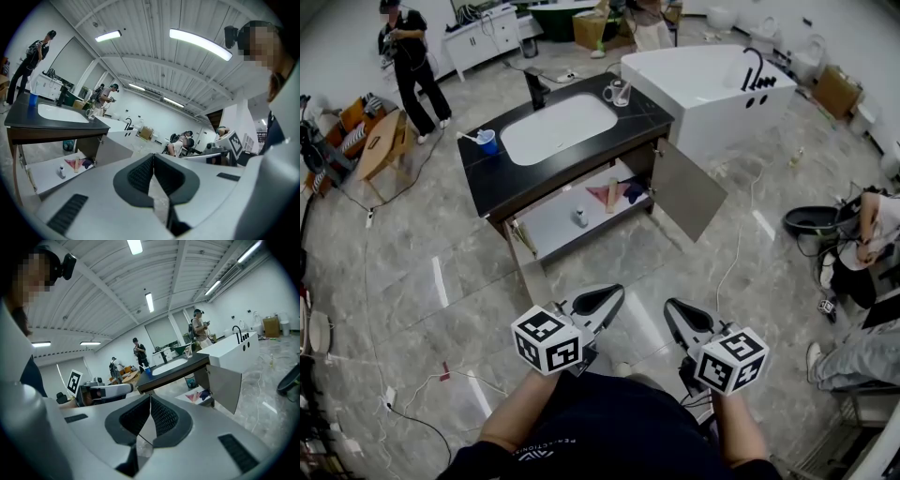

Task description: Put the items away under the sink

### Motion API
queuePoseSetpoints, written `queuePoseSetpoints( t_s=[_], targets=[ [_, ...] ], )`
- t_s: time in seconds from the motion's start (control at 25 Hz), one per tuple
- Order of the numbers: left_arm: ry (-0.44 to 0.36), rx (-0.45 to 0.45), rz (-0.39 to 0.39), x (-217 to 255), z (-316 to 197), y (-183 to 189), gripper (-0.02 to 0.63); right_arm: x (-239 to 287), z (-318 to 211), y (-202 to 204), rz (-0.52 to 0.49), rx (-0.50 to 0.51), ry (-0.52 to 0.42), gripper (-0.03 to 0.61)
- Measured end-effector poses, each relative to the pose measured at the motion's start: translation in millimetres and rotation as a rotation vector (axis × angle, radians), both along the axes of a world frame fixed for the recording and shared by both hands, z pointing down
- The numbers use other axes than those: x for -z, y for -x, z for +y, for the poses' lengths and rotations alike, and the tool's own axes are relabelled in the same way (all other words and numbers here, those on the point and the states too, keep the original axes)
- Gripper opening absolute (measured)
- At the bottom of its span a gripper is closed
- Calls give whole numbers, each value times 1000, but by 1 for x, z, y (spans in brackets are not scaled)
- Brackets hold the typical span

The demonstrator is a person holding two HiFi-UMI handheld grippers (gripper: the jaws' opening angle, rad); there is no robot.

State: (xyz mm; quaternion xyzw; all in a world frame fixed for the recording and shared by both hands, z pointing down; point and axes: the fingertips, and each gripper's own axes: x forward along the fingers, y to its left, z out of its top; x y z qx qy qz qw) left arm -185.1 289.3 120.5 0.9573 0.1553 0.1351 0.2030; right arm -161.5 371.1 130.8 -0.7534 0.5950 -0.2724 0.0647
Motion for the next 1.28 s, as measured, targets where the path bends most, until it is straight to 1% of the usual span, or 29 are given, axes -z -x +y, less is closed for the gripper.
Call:
queuePoseSetpoints(
  t_s=[0.28,0.6,0.92,1.04,1.12,1.28],
  targets=[
    [-10,-21,41,7,6,-16,9,0,5,-15,-1,-10,-12,35],
    [2,-39,37,2,-6,-47,9,0,-7,-39,0,-28,-12,35],
    [-15,-71,12,-4,-31,-86,9,-4,-36,-80,-14,-41,13,35],
    [17,-61,-2,-5,-46,-99,9,-2,-51,-91,-18,-35,17,35],
    [31,-59,0,-4,-56,-109,9,-1,-60,-100,-17,-31,22,35],
    [20,-68,22,-1,-73,-123,9,-3,-80,-118,-14,-27,32,35]
  ],
)
